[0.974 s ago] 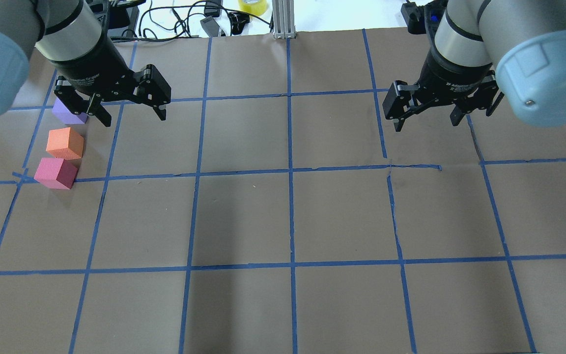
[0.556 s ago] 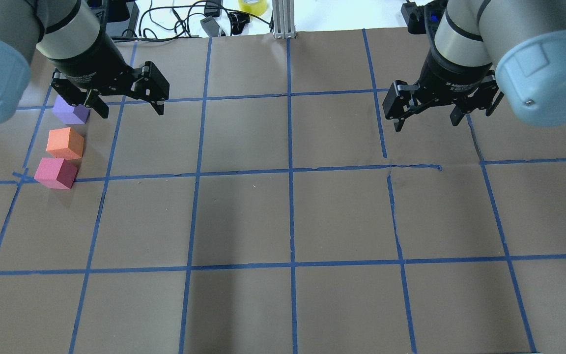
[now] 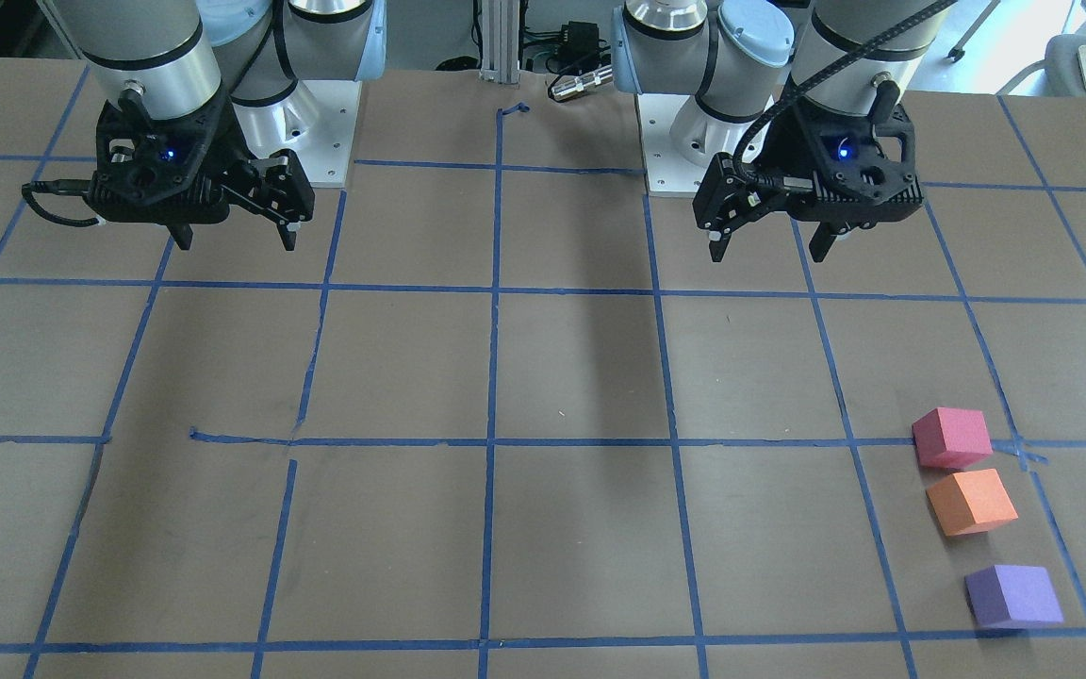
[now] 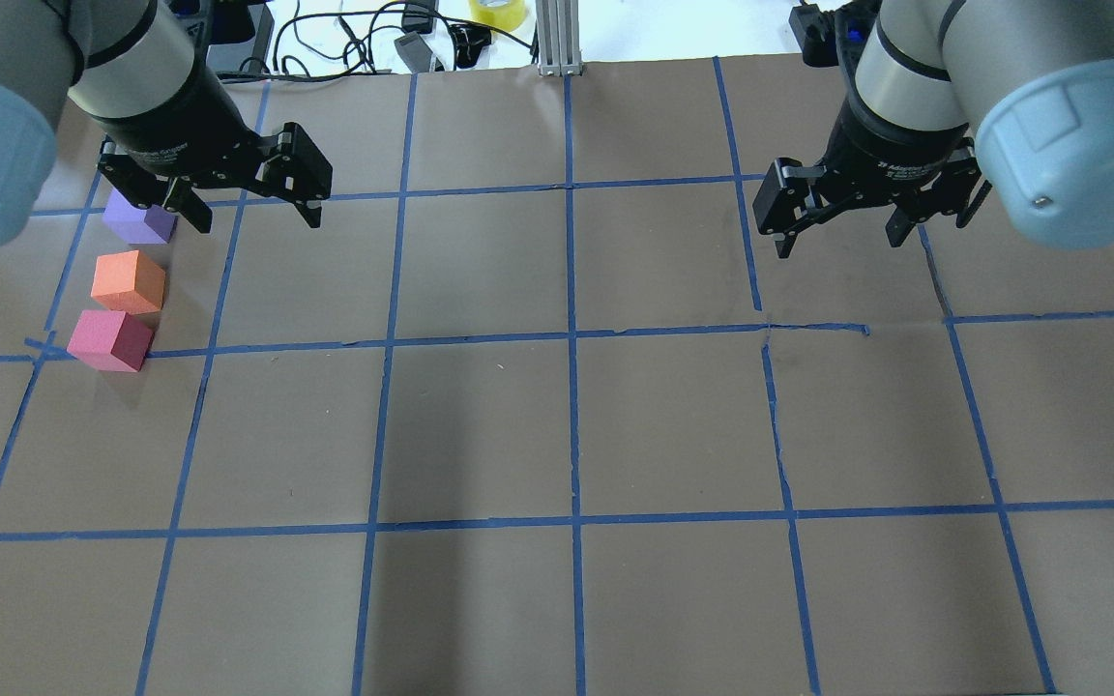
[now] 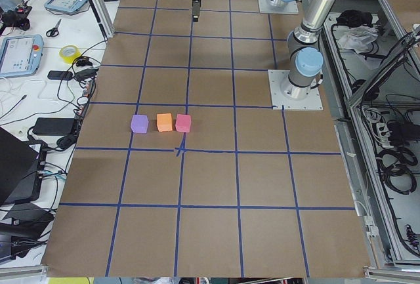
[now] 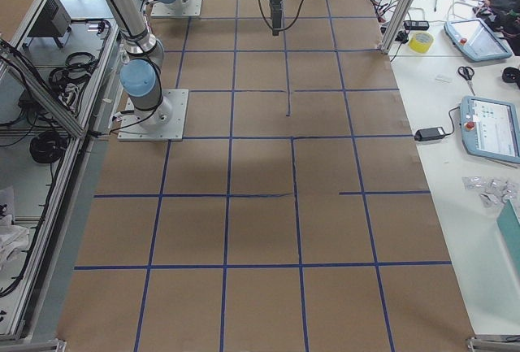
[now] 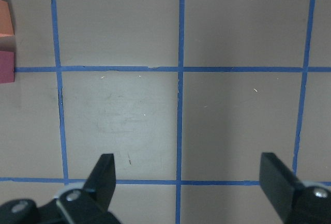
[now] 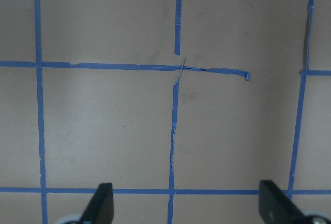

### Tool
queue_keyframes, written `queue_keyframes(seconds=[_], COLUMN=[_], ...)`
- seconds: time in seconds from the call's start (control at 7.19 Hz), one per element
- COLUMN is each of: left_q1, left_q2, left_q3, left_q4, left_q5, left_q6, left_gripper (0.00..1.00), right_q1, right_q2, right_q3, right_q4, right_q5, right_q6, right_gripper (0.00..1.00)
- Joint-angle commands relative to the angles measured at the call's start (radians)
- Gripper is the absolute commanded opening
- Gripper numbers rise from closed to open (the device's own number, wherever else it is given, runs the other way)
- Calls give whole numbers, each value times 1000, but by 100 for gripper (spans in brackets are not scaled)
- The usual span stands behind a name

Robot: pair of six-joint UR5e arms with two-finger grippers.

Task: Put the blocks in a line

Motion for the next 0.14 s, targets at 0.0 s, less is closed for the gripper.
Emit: queue_keyframes(seconds=[0.0], left_q1=[2], left_q2=[3], left_q3=[0], left_q4=[-5], left_q5=[1], left_q6=[-1], left_gripper=[100], right_q1=[0], right_q2=[0], right_q3=[0], right_q4=[1], right_q5=[0], right_q6=[-1], right_gripper=[100])
